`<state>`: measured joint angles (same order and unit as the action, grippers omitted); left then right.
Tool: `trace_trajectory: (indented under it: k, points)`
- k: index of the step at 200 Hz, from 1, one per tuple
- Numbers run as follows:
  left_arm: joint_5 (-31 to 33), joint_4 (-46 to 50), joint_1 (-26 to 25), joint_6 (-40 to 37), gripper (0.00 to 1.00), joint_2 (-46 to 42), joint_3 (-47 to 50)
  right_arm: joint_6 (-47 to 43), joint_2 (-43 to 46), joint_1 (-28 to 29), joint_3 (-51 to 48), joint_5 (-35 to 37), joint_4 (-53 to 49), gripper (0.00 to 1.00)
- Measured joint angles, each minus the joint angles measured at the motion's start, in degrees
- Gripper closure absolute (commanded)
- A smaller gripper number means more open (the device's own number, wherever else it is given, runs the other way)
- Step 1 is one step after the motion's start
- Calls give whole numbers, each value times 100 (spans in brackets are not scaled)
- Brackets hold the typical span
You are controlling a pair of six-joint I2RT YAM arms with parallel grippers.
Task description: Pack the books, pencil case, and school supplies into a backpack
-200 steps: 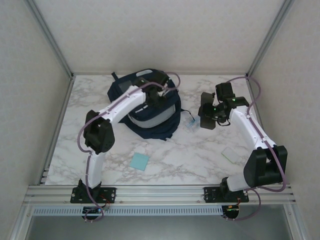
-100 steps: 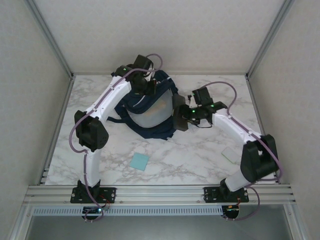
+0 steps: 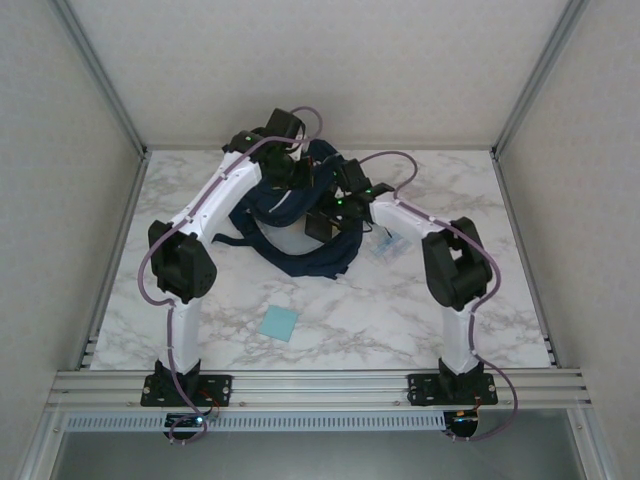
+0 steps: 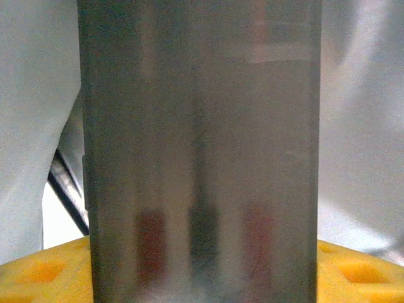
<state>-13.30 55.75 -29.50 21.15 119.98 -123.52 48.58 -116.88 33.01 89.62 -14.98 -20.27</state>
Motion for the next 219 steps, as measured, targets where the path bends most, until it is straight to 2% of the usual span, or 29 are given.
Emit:
trace_trajectory:
  k: [14,41,67,121,170,219]
  points:
    - [-107,-107,9,107,100,-9,46,151,-291,66,245,142,17,43]
    - [-188,-210,11,278,100,-52,90,358,-785,131,984,409,-195,16]
    - [-140,-326,52,319,100,-153,101,387,-946,138,1318,452,-199,2]
    - [-116,-321,81,330,100,-210,223,142,-415,138,435,437,9,1]
    - [-122,-472,197,332,100,-328,520,-448,863,22,-352,601,-791,1]
    - [-129,-584,271,332,100,-466,754,-885,2133,-590,-1252,1139,-1578,1]
